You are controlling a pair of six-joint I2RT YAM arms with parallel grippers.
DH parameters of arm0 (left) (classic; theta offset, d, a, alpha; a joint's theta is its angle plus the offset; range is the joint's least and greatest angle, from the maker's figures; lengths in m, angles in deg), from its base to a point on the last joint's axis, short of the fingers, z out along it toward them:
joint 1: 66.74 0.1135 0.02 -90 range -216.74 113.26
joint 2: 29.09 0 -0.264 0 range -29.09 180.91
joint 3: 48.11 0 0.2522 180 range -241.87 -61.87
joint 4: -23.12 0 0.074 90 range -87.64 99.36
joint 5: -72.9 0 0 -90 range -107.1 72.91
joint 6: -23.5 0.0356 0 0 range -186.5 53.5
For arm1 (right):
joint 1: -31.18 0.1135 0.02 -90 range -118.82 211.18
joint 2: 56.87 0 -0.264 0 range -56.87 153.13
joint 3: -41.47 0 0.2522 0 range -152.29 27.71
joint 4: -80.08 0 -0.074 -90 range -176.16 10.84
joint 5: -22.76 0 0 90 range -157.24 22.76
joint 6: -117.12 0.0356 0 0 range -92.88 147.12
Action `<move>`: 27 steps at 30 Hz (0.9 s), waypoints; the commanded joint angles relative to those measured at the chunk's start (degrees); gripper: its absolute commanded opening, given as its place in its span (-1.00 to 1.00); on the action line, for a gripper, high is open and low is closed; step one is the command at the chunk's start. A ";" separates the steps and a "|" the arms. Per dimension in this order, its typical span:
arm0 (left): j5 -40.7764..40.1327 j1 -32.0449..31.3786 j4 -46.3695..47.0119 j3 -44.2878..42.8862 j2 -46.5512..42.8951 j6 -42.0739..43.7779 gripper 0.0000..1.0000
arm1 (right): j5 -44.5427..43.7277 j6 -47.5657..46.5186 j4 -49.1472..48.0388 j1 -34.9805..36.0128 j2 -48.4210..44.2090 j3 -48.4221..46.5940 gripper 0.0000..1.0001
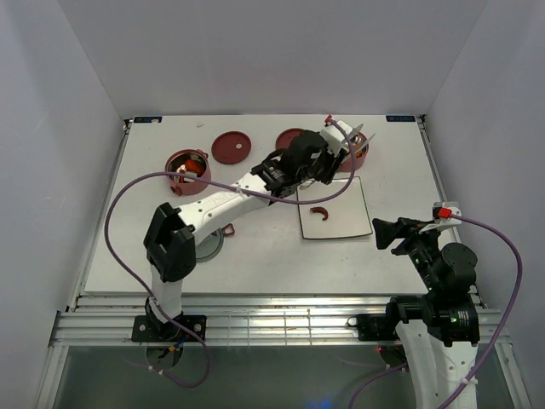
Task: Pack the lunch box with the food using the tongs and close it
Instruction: Place the fake food in the packing box, then pick up the fake food from the plate.
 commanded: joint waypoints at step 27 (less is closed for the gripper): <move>2.78 -1.64 -15.88 30.10 -22.77 -6.95 0.04 | 4.11 -0.24 -1.19 0.16 -3.05 -0.15 0.57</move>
